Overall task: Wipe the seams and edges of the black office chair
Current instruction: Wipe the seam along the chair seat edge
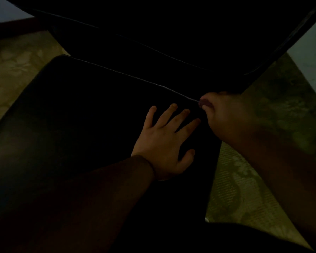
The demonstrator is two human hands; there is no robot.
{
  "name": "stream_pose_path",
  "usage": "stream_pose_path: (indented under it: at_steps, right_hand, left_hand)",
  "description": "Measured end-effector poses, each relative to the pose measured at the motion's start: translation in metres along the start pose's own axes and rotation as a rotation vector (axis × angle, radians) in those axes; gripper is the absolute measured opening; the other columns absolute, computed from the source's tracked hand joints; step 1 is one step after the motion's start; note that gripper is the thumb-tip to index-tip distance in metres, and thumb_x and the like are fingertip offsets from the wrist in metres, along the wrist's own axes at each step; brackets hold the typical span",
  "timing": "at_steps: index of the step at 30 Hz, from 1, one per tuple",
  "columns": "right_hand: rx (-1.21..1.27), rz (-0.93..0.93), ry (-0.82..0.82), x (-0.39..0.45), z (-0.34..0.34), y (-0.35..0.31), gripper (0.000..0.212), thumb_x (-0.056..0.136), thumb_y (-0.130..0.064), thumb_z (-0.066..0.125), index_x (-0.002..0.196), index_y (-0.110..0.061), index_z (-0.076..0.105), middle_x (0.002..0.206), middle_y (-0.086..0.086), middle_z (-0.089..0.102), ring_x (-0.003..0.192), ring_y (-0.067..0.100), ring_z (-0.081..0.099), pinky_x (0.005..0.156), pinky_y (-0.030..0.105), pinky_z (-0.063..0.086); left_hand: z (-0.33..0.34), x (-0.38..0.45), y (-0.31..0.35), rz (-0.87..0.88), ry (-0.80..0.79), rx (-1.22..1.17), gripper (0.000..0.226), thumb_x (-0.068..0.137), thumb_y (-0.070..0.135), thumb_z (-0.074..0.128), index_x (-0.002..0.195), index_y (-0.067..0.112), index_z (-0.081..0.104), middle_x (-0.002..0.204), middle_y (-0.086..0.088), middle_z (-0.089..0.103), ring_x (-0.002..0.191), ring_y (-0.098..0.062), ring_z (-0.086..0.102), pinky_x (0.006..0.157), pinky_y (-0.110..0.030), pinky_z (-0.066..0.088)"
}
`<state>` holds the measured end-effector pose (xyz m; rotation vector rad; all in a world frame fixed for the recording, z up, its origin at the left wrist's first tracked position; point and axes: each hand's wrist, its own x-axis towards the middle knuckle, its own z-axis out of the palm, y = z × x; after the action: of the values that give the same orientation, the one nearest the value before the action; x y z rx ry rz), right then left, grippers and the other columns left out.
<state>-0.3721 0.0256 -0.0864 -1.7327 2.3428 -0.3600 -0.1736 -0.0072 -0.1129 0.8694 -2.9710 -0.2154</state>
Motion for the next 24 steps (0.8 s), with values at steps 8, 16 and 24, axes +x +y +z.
stream_pose_path:
  at_steps: [8, 16, 24]
  right_hand:
    - [0.005, -0.079, -0.07, -0.001, -0.004, -0.001, 0.018, 0.095, -0.03, 0.056, 0.109, -0.027, 0.067, 0.104, 0.006, 0.067, 0.091, 0.027, 0.064, 0.075, 0.035, 0.053]
    - [0.085, -0.039, -0.063, -0.003, -0.001, -0.002, 0.017, 0.094, -0.029, 0.058, 0.107, -0.028, 0.068, 0.102, 0.005, 0.067, 0.091, 0.027, 0.064, 0.077, 0.04, 0.053]
    - [0.119, -0.04, -0.039, -0.01, -0.001, 0.001, 0.021, 0.091, -0.034, 0.056, 0.112, -0.033, 0.056, 0.103, 0.004, 0.066, 0.091, 0.025, 0.065, 0.076, 0.041, 0.055]
  left_hand:
    - [0.001, 0.002, 0.0, -0.009, -0.023, -0.005, 0.076, 0.087, 0.066, 0.028, 0.157, 0.036, 0.027, 0.165, 0.001, 0.027, 0.155, -0.03, 0.011, 0.12, -0.065, 0.004]
    - [0.0, -0.001, -0.001, -0.006, 0.006, -0.043, 0.073, 0.087, 0.064, 0.032, 0.154, 0.034, 0.035, 0.163, 0.004, 0.032, 0.155, -0.027, 0.015, 0.121, -0.063, 0.006]
    - [-0.017, 0.002, -0.021, 0.044, -0.037, -0.23, 0.064, 0.088, 0.055, 0.033, 0.148, 0.036, 0.045, 0.161, 0.006, 0.035, 0.153, -0.019, 0.02, 0.123, -0.053, 0.012]
